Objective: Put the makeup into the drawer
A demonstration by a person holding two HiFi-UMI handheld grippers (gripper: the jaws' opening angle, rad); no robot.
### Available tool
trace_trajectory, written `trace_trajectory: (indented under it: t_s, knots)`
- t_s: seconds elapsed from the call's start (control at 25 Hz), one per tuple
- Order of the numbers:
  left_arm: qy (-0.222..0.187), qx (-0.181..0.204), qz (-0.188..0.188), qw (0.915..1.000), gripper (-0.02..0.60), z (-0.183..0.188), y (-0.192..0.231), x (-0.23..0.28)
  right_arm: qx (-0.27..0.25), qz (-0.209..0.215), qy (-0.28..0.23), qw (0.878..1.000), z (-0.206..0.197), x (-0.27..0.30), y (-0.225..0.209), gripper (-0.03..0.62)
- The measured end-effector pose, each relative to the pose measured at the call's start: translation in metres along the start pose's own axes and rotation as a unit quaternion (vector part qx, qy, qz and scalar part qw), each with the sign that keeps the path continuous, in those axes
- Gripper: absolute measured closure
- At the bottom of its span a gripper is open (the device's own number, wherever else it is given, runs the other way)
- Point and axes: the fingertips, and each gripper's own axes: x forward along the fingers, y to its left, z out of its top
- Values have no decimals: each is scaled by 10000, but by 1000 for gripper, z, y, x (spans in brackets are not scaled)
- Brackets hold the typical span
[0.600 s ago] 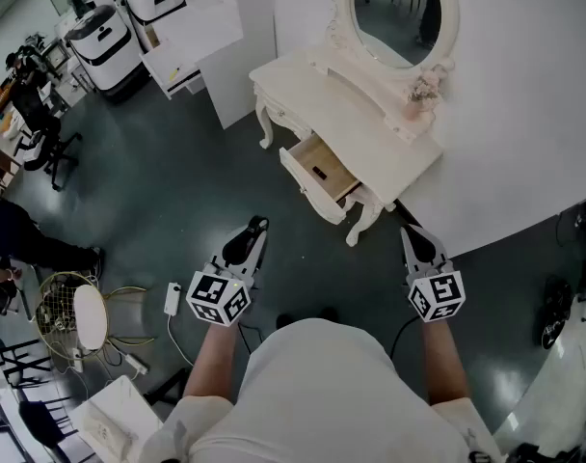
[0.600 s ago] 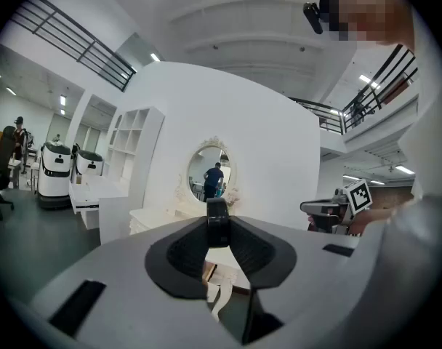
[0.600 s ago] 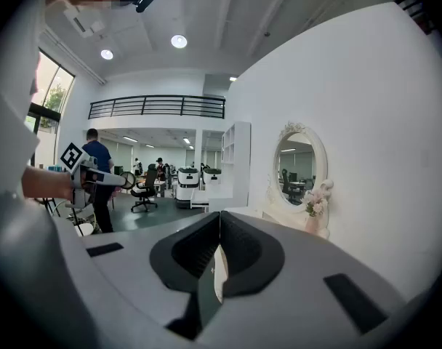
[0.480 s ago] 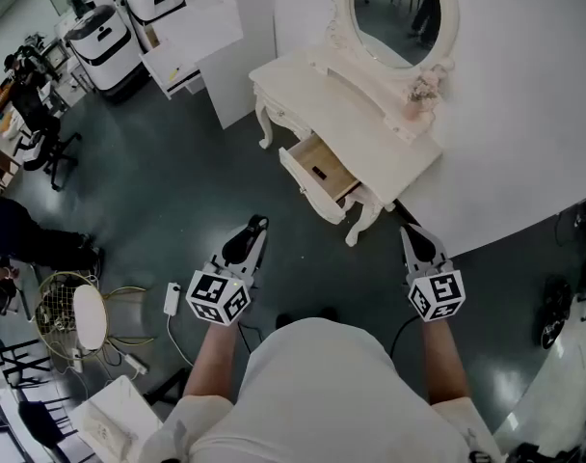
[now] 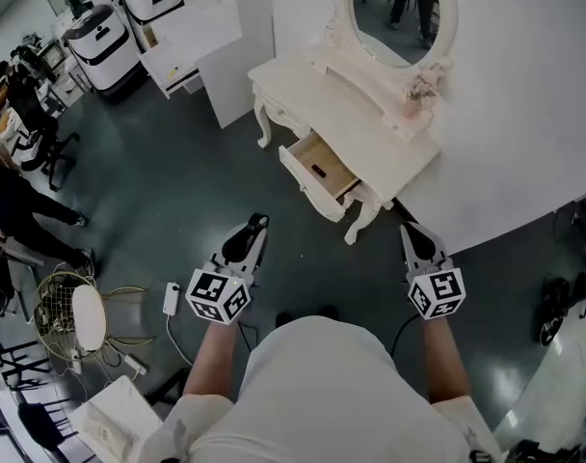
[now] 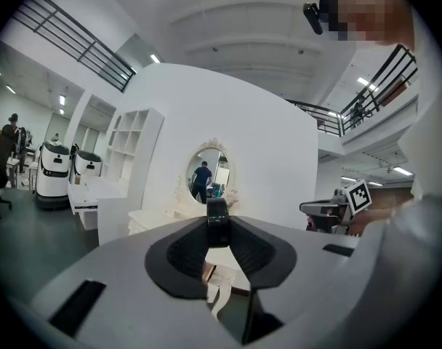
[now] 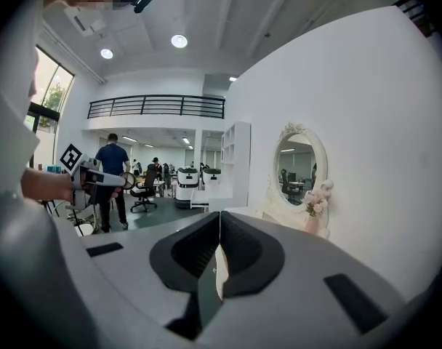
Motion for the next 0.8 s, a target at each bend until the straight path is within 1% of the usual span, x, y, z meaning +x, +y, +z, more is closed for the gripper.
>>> trace_trajectory:
  t_s: [0.44,0.8]
  knots:
    - [43,-19,-132,9999,488,-7,9,-21,119,-47,89,9999,-6,-2,27,565]
    - [101,19,-274,9996,488,-13,20,-40,188,-153,54,9997,-12,-7,55,565]
